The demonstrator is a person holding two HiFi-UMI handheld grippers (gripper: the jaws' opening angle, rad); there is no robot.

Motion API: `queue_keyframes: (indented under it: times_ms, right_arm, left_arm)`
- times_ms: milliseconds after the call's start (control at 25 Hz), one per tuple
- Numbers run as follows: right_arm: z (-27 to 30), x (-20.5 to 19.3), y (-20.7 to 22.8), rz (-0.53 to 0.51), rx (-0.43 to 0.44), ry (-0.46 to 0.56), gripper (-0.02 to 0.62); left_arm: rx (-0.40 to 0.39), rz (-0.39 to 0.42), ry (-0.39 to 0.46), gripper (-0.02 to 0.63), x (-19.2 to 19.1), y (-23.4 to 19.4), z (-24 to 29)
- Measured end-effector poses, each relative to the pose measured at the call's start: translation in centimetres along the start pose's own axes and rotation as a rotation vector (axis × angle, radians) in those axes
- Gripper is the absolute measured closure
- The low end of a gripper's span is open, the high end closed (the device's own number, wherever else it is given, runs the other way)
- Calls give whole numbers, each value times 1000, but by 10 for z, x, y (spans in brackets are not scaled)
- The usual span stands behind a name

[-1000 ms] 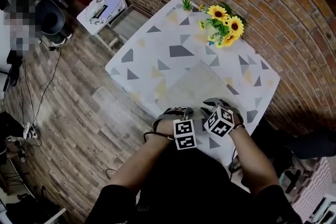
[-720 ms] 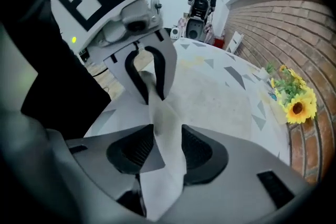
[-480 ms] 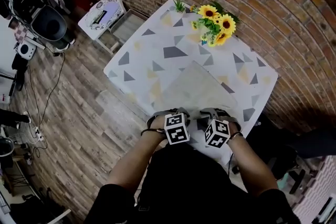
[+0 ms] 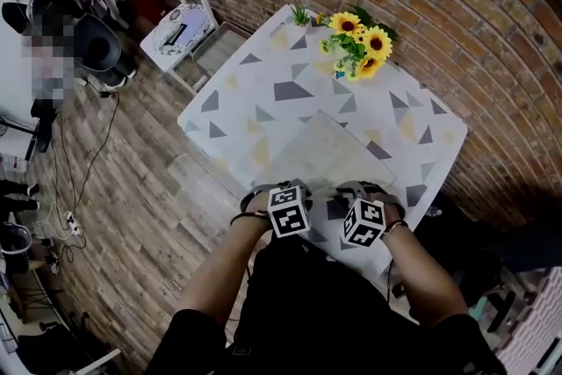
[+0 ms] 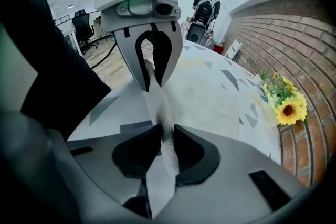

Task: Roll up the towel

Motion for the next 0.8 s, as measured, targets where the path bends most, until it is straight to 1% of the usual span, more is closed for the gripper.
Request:
queue_keyframes:
  times_ms: [80,160,360,480,560,600,720,800]
  right_arm:
    - [2,7,9,8,-3,-3,509]
    - [5,11,16,31,-1,-13,511]
    - [14,19,34,77,-1,-53,514]
    - [20,24,44,109,-7,-71,515]
    - [23,26,50,130,-16,-79,515]
    - [25,26,53,141,-23,-81,515]
    - [25,29,61,175,-59,-67,507]
    - [19,33,61,180,-76,-37,500]
  left_arm:
    - [21,-3,4,525,-4,-12,-3]
    - [41,0,6,495,-8,-23,-5]
    - [85,29,17,448,-13,-46,-12]
    - [98,56,40,443,-7,-50,-20]
    - [91,86,52,437,1,-45,-20]
    - [88,111,42,427,5,-41,-17]
    - [111,195,-53,371,2,-34,1]
    - [126,201,-80,367,-2,-35,9]
Point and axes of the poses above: the fingertips, and each gripper's own axes: z forward along the fingers, y to its right, x out of its top, the point moved 4 cm from there along -z, backward along the fingers, and after that the axes turned 14 degrees about z, right-handed, at the moved point
